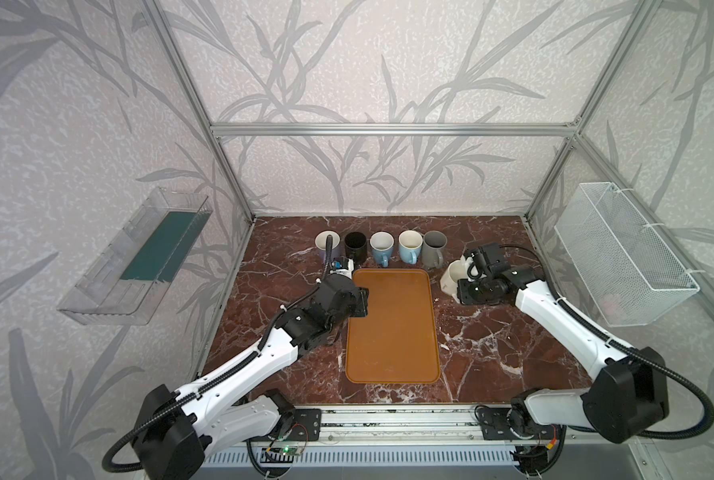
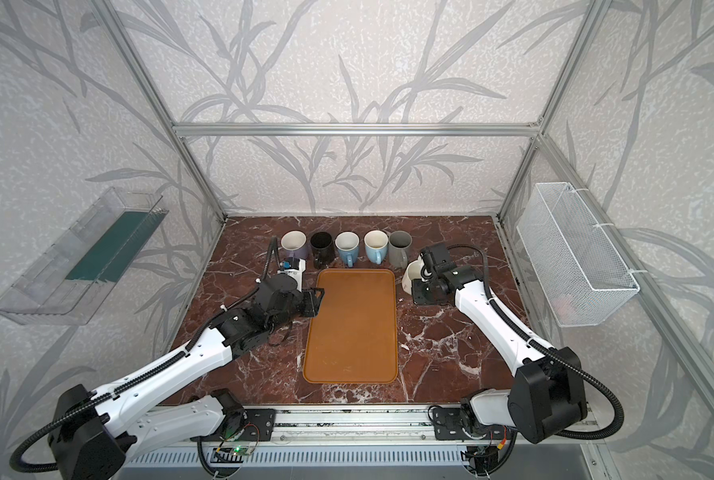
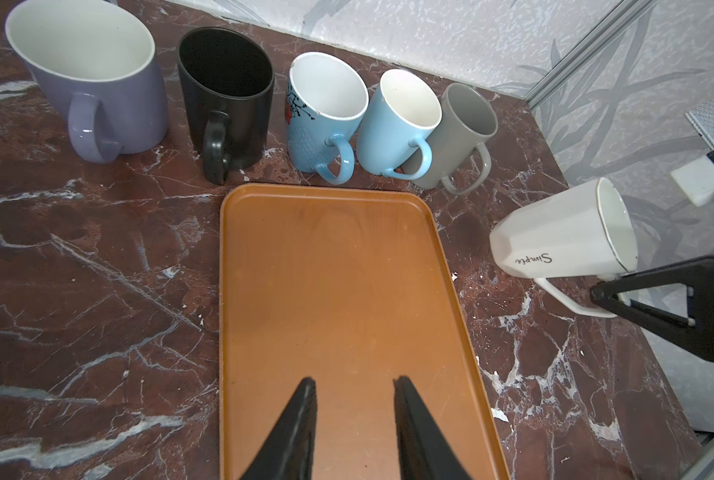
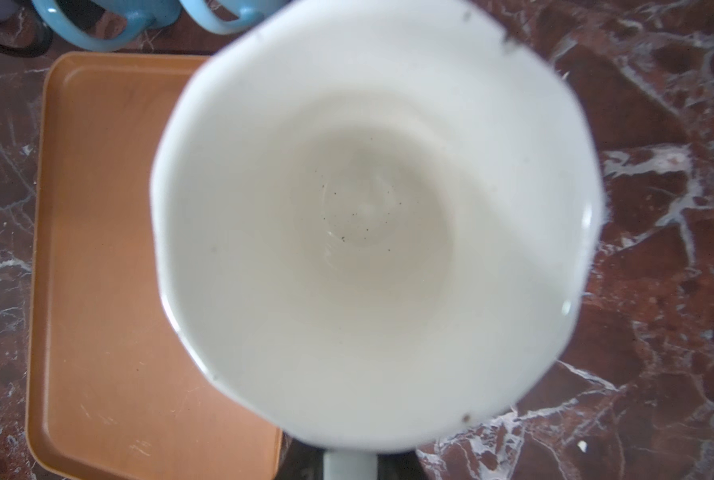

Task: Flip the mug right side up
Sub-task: 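Carry the white mug with the right gripper beside the grey mug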

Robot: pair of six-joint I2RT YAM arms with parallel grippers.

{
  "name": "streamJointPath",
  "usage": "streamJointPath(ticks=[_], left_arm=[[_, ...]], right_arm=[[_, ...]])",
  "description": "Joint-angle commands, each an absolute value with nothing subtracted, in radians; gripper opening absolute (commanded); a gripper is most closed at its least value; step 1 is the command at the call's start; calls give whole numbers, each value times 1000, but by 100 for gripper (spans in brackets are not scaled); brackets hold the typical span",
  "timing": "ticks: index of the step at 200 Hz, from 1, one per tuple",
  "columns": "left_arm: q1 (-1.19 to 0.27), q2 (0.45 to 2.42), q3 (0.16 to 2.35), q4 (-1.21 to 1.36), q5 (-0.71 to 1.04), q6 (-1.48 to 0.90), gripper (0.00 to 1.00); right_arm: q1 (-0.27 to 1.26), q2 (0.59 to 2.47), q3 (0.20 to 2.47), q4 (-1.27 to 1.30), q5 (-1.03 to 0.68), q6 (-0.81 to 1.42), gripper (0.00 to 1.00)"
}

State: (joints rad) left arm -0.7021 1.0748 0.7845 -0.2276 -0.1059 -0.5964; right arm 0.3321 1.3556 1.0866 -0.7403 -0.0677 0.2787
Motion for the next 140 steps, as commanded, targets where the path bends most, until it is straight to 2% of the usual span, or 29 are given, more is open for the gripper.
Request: streamJointPath(ticks=[1, 140], left_arm=[[-700, 1062, 796, -252, -114, -587, 35], [-701, 1009, 802, -308, -120, -577, 35]], right_arm=[[299, 1366, 1165, -725, -67, 225, 0], [169, 1777, 1560, -905, 13, 92, 0]])
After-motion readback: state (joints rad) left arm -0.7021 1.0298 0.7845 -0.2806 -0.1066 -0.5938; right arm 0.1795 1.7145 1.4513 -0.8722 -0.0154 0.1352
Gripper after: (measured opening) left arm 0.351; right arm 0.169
